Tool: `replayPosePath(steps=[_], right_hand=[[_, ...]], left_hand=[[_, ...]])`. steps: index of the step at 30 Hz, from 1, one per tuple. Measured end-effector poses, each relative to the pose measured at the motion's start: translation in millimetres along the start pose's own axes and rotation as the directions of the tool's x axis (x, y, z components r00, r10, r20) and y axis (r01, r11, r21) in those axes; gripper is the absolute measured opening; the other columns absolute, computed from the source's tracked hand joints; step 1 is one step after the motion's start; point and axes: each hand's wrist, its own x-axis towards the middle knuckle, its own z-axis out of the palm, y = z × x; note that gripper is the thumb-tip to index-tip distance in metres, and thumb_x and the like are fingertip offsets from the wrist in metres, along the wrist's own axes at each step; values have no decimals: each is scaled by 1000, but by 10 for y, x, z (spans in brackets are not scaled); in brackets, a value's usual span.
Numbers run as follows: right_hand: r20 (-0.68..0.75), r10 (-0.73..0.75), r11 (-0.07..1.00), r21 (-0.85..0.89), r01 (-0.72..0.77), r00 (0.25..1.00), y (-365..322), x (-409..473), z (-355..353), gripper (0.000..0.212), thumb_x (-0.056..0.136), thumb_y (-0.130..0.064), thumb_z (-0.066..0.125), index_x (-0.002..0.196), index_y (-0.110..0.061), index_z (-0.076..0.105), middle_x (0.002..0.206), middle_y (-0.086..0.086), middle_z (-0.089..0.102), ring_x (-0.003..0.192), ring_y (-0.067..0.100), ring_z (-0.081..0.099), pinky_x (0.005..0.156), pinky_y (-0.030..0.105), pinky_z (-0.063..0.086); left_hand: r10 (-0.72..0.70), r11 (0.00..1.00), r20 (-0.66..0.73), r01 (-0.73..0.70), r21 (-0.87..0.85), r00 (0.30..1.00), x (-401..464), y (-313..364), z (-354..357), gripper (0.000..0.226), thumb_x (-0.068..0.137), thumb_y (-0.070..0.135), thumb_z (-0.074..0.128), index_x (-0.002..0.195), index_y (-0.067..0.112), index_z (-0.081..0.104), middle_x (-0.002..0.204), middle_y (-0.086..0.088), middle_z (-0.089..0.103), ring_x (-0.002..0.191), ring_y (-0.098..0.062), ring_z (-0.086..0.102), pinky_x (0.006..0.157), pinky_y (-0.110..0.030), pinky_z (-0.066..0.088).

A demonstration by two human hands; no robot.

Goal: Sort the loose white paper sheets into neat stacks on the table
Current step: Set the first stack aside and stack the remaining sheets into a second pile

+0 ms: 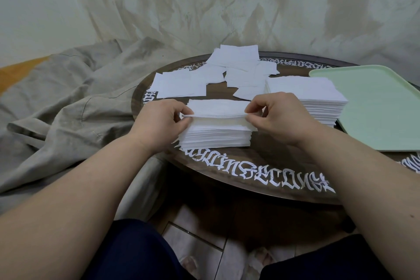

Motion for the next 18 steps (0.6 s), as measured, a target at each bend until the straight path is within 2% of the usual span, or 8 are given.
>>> replayPosePath(steps=[3, 5, 7, 9, 12, 14, 18], right_hand=[[-6, 10, 999, 33, -10, 1000, 3, -7, -15, 5, 85, -22, 67, 83, -26, 67, 70, -24, 55, 64, -6, 50, 62, 7, 34], [-8, 12, 999, 43, -12, 1000, 3, -12, -6, 5, 85, -22, 67, 81, -26, 67, 70, -23, 56, 65, -5, 51, 63, 8, 35], [-15, 10, 999, 39, -9, 1000, 2, -10, 6, 5, 85, -22, 68, 81, -25, 68, 71, -22, 56, 67, -4, 52, 63, 9, 36], [-91, -17, 999, 39, 21, 996, -18, -7, 10, 3, 84, -20, 69, 81, -21, 71, 69, -21, 56, 67, -1, 54, 64, 12, 39], [-233, -133, 991, -23, 131, 963, -66, 6, 3, 3, 82, -15, 70, 80, -15, 72, 73, -12, 59, 68, 8, 54, 70, 20, 41], [-182, -158, 987, -71, 148, 970, -78, 6, 13, 4, 83, -15, 69, 82, -14, 72, 78, -7, 61, 73, 10, 55, 72, 23, 42], [60, -74, 991, -107, 80, 995, -45, -21, 40, 7, 84, -19, 66, 83, -16, 72, 82, -6, 66, 78, 11, 60, 76, 26, 48]], left_hand=[[-44, 998, -3, 44, -48, 999, -1, 33, 14, 14, 79, 19, 74, 92, 20, 71, 74, 22, 59, 73, -7, 60, 84, -24, 48], [-36, 997, 11, 36, -72, 999, -2, 47, 20, 17, 78, 20, 76, 94, 20, 70, 78, 23, 59, 73, -5, 59, 84, -19, 46], [-30, 997, 4, 30, -75, 1000, 6, 37, 24, 15, 78, 18, 76, 92, 19, 70, 85, 12, 67, 76, -10, 61, 86, -23, 47], [-14, 996, -62, 8, -92, 998, 30, 22, 36, 12, 80, 13, 73, 90, 18, 70, 92, 4, 70, 79, -17, 64, 88, -31, 50], [-13, 988, -150, -9, -152, 989, 69, 21, 44, 14, 81, 5, 68, 91, 15, 72, 101, 7, 68, 85, -17, 66, 90, -32, 51], [-5, 992, -112, -9, -126, 994, 66, -5, 53, 16, 82, 3, 67, 93, 13, 73, 105, 5, 69, 91, -16, 66, 94, -29, 48], [-5, 997, 44, 9, -75, 999, 24, -87, 71, 16, 82, 6, 69, 94, 15, 74, 107, 5, 71, 104, -12, 64, 101, -30, 45]])
